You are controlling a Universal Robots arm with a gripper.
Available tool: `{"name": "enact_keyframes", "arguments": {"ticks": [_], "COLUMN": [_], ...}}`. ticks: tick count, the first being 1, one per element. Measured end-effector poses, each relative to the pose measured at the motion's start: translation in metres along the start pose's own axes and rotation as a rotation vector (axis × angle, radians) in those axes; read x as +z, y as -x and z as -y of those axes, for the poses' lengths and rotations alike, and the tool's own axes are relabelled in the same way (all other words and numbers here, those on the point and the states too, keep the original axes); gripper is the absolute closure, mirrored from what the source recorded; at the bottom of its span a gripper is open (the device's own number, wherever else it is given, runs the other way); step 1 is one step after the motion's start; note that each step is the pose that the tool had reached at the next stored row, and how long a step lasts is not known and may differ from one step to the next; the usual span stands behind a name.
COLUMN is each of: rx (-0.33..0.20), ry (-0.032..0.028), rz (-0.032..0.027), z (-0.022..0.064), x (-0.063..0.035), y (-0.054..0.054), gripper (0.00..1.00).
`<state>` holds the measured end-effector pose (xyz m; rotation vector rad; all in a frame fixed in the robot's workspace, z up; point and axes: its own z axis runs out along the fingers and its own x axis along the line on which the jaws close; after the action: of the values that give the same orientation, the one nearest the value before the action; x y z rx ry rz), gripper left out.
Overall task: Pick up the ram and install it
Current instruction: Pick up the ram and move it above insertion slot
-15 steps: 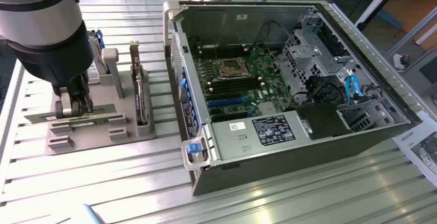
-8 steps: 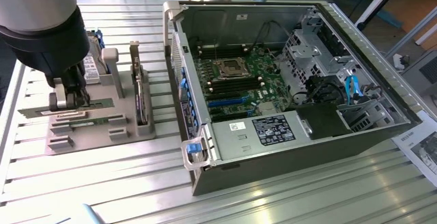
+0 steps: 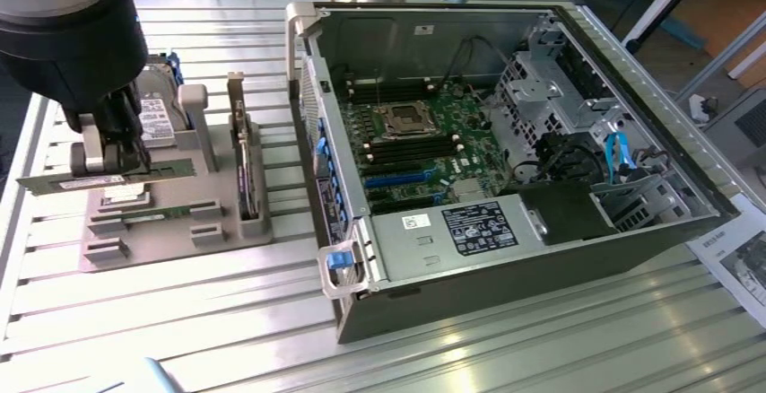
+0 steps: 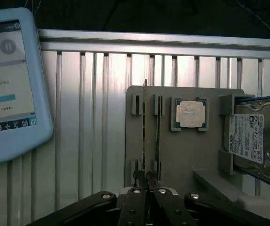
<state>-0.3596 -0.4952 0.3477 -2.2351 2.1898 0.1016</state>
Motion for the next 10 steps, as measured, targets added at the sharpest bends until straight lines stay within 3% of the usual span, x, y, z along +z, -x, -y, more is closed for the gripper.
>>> {"name": "enact_keyframes", "arguments": {"ticks": [10], "rx": [0.000], "ry": [0.0000], "rz": [-0.0001], "z": [-0.0012], "x": [-0.0307], "y": [0.002], "gripper": [0.87]}}
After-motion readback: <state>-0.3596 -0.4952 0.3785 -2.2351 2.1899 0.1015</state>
